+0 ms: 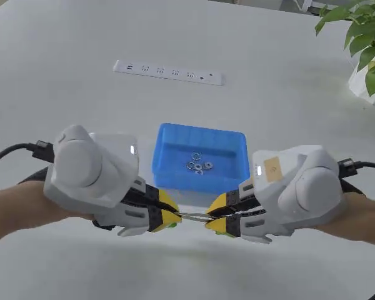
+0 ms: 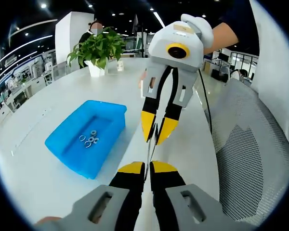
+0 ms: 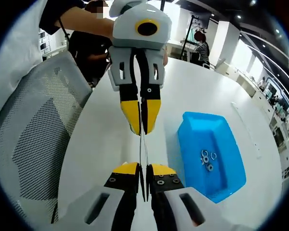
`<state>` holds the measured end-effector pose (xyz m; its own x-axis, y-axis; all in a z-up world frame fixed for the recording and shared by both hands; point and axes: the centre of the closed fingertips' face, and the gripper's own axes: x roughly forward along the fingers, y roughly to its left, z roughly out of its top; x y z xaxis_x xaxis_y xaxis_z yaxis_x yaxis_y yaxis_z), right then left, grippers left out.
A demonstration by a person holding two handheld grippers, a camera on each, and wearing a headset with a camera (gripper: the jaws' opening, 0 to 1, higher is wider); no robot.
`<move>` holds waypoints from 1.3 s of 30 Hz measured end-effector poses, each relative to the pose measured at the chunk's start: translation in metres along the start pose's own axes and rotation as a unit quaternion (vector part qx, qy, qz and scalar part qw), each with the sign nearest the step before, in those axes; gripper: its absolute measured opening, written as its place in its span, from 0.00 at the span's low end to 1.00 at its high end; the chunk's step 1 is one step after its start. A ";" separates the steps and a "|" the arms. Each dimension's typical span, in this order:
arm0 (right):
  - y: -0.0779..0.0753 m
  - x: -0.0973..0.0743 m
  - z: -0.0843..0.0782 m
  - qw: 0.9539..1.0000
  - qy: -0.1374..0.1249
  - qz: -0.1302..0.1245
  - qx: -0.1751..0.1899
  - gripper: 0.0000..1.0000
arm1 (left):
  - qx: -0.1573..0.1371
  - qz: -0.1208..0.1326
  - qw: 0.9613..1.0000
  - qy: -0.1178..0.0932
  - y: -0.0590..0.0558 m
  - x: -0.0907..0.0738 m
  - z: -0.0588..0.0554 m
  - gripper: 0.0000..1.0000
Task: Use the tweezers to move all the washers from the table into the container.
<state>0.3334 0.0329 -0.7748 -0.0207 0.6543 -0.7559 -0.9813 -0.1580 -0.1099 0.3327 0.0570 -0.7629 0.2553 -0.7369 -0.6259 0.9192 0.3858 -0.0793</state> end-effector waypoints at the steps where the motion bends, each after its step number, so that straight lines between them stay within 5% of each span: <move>1: 0.001 0.003 -0.003 1.000 0.005 0.001 0.003 0.09 | 0.004 -0.001 1.000 0.000 0.002 0.003 -0.002 0.09; 7: -0.002 0.017 -0.018 1.000 0.021 0.007 0.015 0.09 | 0.002 -0.011 1.000 0.025 0.009 0.019 -0.020 0.09; 34: 0.000 0.023 -0.028 0.998 0.042 0.027 0.028 0.16 | -0.014 -0.012 0.999 0.040 0.012 0.030 -0.027 0.15; 36: -0.005 0.022 -0.028 0.999 0.045 0.007 0.021 0.21 | -0.027 -0.008 0.999 0.042 0.012 0.029 -0.027 0.18; 37: -0.007 0.021 -0.028 0.999 0.045 -0.001 0.024 0.26 | -0.027 -0.006 0.999 0.042 0.011 0.028 -0.028 0.20; 39: -0.011 0.016 -0.016 0.997 0.000 -0.018 0.073 0.28 | -0.030 0.000 0.999 0.040 0.008 0.022 -0.027 0.23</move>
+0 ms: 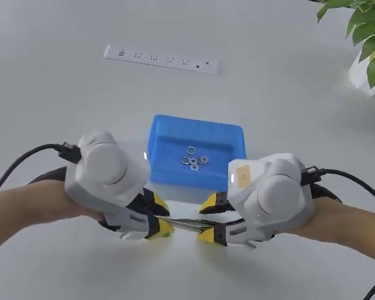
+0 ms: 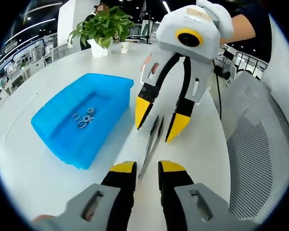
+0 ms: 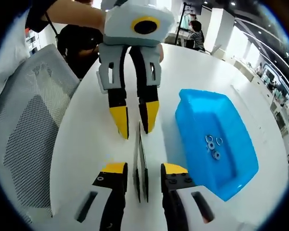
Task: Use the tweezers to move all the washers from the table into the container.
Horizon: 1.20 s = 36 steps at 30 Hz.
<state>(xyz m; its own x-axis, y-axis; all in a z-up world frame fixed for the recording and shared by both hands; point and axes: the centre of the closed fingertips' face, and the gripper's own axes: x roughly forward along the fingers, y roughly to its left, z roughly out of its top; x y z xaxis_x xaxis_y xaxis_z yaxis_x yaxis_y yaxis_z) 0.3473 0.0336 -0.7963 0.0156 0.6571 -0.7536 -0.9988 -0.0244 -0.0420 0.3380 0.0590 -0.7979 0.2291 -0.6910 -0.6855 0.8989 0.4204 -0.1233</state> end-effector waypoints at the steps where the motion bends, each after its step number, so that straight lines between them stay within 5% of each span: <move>1: -0.001 -0.008 0.013 0.998 -0.046 -0.005 0.039 0.28 | 0.003 0.009 1.000 -0.009 0.001 -0.004 0.003 0.27; 6: -0.011 -0.045 0.014 0.991 -0.080 -0.066 0.084 0.36 | -0.039 0.078 0.992 -0.091 0.008 -0.040 0.023 0.41; 8: -0.016 -0.059 0.023 0.980 -0.125 -0.094 0.127 0.55 | -0.061 0.094 0.988 -0.107 0.007 -0.053 0.023 0.53; 9: -0.017 -0.071 0.038 0.966 -0.177 -0.106 0.156 0.74 | -0.080 0.097 0.984 -0.124 0.004 -0.059 0.026 0.63; 10: -0.018 -0.081 0.044 0.959 -0.199 -0.117 0.167 0.84 | -0.094 0.093 0.982 -0.133 0.001 -0.063 0.027 0.72; 11: -0.014 -0.090 0.046 0.958 -0.203 -0.118 0.162 0.88 | -0.100 0.092 0.981 -0.137 -0.003 -0.067 0.027 0.80; 16: 0.007 -0.098 0.028 0.982 -0.131 -0.116 0.068 0.91 | -0.059 0.112 0.985 -0.122 -0.014 -0.091 0.024 0.90; 17: 0.009 -0.099 0.025 0.983 -0.124 -0.117 0.060 0.94 | -0.052 0.119 0.984 -0.122 -0.014 -0.094 0.025 0.94; 19: 0.011 -0.100 0.019 0.985 -0.109 -0.125 0.043 1.00 | -0.032 0.138 0.981 -0.134 -0.012 -0.103 0.033 0.99; 23: 0.018 -0.106 0.010 0.987 -0.097 -0.122 0.036 1.00 | -0.025 0.137 0.978 -0.156 -0.018 -0.118 0.047 0.99; 28: 0.019 -0.115 0.003 0.989 -0.086 -0.117 0.033 1.00 | 0.000 0.143 0.980 -0.136 -0.019 -0.132 0.052 1.00; 30: 0.018 -0.117 0.002 0.988 -0.082 -0.127 0.034 1.00 | 0.019 0.157 0.978 -0.135 -0.018 -0.137 0.055 1.00; 36: 0.022 -0.124 0.006 0.988 -0.082 -0.128 0.014 1.00 | 0.031 0.159 0.979 -0.120 -0.031 -0.139 0.056 1.00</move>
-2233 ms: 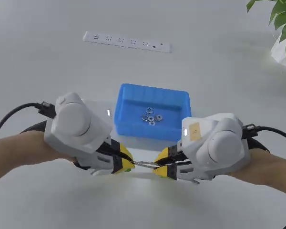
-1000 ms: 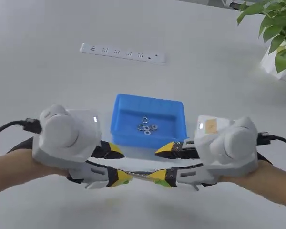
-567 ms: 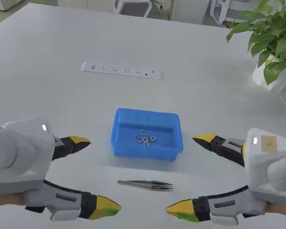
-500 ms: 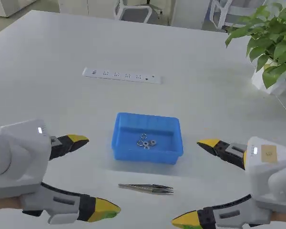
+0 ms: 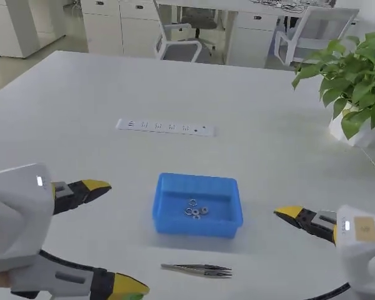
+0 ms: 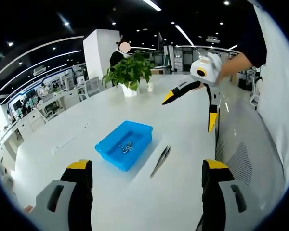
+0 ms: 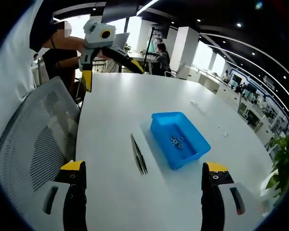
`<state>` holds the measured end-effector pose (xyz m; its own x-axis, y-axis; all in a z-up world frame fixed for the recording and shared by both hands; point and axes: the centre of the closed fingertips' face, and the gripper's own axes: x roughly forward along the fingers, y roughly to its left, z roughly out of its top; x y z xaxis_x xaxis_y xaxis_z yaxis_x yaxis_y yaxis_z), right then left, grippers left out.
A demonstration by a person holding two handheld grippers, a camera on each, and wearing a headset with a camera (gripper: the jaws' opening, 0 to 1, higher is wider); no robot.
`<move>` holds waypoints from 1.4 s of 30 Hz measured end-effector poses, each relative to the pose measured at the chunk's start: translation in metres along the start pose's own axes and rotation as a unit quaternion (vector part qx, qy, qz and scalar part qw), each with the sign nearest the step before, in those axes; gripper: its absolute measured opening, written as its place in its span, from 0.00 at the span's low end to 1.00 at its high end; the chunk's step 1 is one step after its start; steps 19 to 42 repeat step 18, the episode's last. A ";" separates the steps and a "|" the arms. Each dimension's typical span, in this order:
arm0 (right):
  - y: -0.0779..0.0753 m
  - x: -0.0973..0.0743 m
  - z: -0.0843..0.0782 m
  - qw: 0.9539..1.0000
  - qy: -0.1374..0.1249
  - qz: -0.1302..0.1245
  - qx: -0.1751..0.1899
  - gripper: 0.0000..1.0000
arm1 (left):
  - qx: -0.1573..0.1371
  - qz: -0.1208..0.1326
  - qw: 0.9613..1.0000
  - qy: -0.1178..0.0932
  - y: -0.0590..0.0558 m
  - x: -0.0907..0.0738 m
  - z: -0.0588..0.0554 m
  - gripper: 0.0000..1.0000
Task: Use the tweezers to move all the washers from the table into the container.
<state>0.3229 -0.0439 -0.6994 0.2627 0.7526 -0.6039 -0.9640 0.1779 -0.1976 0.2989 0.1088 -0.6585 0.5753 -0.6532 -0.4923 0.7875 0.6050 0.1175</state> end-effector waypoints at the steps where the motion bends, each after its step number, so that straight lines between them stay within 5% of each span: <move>1: -0.001 -0.001 0.001 1.000 -0.002 -0.003 -0.001 1.00 | 0.001 0.001 1.000 0.001 -0.001 -0.001 -0.001 1.00; 17: -0.003 -0.015 0.004 1.000 0.010 -0.009 -0.005 1.00 | 0.003 -0.039 0.999 0.022 -0.024 -0.011 -0.011 1.00; 42: -0.003 -0.015 0.004 1.000 0.009 -0.009 -0.005 1.00 | 0.004 -0.039 0.999 0.023 -0.024 -0.011 -0.011 1.00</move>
